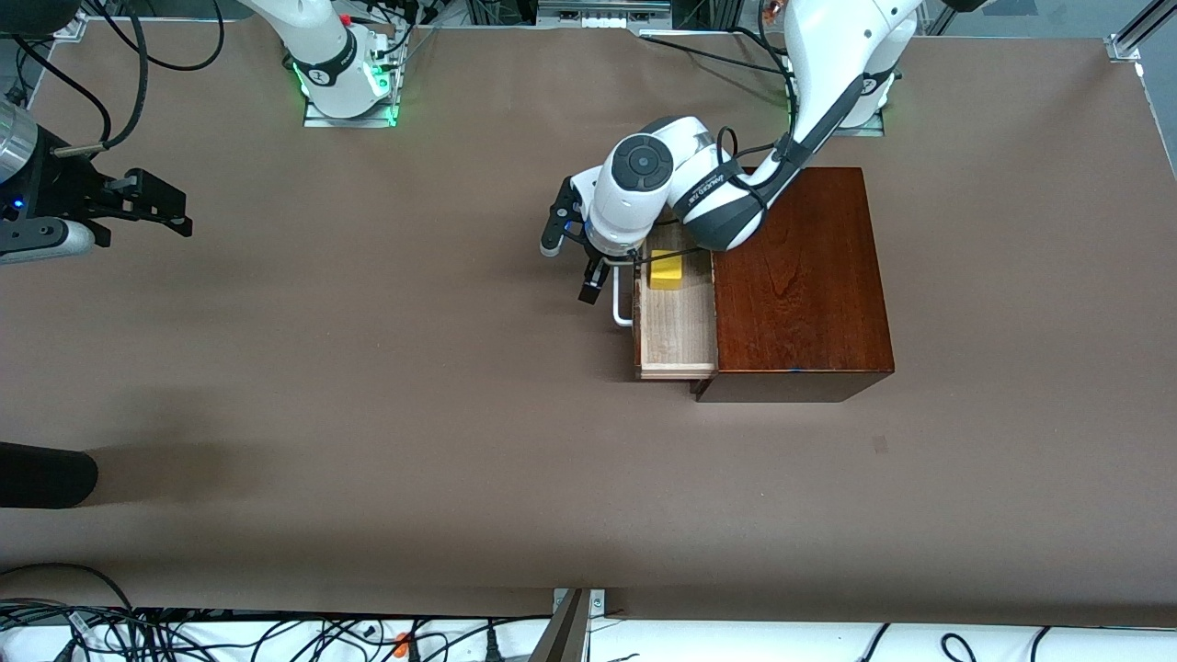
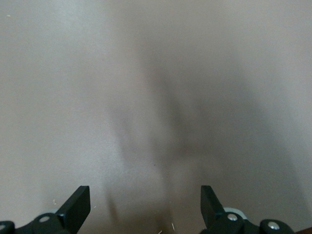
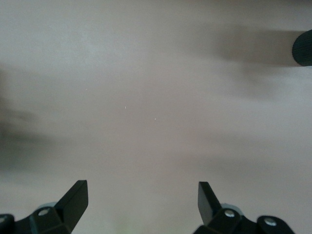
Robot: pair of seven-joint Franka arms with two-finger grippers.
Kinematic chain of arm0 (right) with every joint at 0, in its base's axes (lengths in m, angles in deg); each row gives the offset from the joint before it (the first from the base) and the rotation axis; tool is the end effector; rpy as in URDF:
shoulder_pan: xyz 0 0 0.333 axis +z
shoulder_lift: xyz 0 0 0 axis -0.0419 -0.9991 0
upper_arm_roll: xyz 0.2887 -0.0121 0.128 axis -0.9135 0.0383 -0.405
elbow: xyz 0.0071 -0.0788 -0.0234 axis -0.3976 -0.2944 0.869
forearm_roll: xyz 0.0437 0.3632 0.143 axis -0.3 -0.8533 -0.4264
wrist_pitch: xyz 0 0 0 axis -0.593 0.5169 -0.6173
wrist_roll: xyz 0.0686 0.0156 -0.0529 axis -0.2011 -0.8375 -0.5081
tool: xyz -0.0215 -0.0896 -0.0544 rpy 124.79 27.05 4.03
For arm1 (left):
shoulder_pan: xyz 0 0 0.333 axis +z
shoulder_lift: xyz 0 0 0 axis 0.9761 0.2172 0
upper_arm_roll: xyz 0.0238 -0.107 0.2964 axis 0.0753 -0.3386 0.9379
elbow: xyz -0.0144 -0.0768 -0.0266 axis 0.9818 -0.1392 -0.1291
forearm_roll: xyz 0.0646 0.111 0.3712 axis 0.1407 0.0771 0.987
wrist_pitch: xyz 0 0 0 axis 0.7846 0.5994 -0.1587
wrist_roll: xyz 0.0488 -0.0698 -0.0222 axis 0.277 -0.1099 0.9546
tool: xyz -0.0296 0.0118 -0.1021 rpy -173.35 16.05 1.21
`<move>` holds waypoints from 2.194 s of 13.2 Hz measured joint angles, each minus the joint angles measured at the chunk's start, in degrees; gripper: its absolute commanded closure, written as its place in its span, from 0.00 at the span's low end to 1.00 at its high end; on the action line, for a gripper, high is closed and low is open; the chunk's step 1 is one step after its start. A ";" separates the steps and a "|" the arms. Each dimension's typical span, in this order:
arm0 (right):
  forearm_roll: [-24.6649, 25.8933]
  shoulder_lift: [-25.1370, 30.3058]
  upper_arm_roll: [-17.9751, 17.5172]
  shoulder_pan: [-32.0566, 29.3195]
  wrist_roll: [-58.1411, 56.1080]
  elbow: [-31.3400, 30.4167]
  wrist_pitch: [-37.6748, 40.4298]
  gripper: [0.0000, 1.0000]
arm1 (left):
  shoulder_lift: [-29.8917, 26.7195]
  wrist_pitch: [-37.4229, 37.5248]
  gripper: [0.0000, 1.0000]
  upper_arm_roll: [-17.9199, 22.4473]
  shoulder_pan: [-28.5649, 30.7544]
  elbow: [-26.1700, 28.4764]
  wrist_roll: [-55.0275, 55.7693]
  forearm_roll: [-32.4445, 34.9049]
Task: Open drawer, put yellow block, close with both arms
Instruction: 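Push the drawer shut into the box with the left gripper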
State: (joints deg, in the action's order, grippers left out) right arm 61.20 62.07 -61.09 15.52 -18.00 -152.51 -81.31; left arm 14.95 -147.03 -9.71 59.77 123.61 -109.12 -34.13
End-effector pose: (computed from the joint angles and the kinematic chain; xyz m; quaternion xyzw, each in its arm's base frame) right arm 0.5726 0.0307 0.6084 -0.9973 -0.0697 0.0191 0.0103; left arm 0.4725 -0.4819 0.2767 0.5991 -0.7955 0.0465 0.0785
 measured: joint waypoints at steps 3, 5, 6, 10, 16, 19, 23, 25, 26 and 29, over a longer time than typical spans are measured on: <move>0.00 0.00 -0.25 -0.25 0.00 0.00 -0.11 0.00 | 0.40 0.74 0.00 0.08 -0.33 0.03 0.02 0.95; 0.00 0.00 -0.25 -0.30 0.00 0.00 -0.14 0.00 | 0.39 1.84 0.00 0.00 -0.32 -0.38 0.42 1.14; 0.00 0.00 -0.25 -0.33 0.00 0.00 -0.27 0.00 | 0.40 2.60 0.00 -0.01 -0.32 -0.63 0.73 1.14; -0.01 0.00 -0.25 -0.34 0.00 0.00 -1.69 0.00 | 0.37 7.34 0.00 -0.17 1.62 -1.20 1.06 2.19; -0.01 0.01 -0.29 -0.34 0.00 0.00 -2.03 0.00 | -0.88 14.46 0.00 0.00 5.52 -1.23 0.91 2.99; -0.01 0.01 -0.30 -0.34 0.00 0.00 -2.03 0.00 | -1.13 15.03 0.00 0.08 7.52 -1.23 0.71 3.09; -0.01 0.01 -0.30 -0.34 0.00 0.00 -2.11 0.00 | -1.14 15.11 0.00 0.07 7.68 -1.23 0.71 3.09; -0.01 0.01 -0.30 -0.34 0.00 0.00 -2.11 0.00 | -1.29 15.63 0.00 0.08 7.71 -1.23 0.71 3.19; -0.01 0.01 -0.30 -0.34 0.00 0.00 -2.11 0.00 | -1.47 15.91 0.00 0.09 7.83 -1.24 0.71 3.43; -0.01 0.01 -0.34 -0.34 0.00 0.00 -2.13 0.00 | -1.99 16.48 0.00 0.10 8.14 -1.24 0.71 3.70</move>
State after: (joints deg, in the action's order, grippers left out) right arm 61.19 62.08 -61.43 15.18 -18.00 -152.51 -83.44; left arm 12.95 -130.56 -9.61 67.91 122.37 -108.41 -30.43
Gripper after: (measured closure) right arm 0.000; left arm 0.000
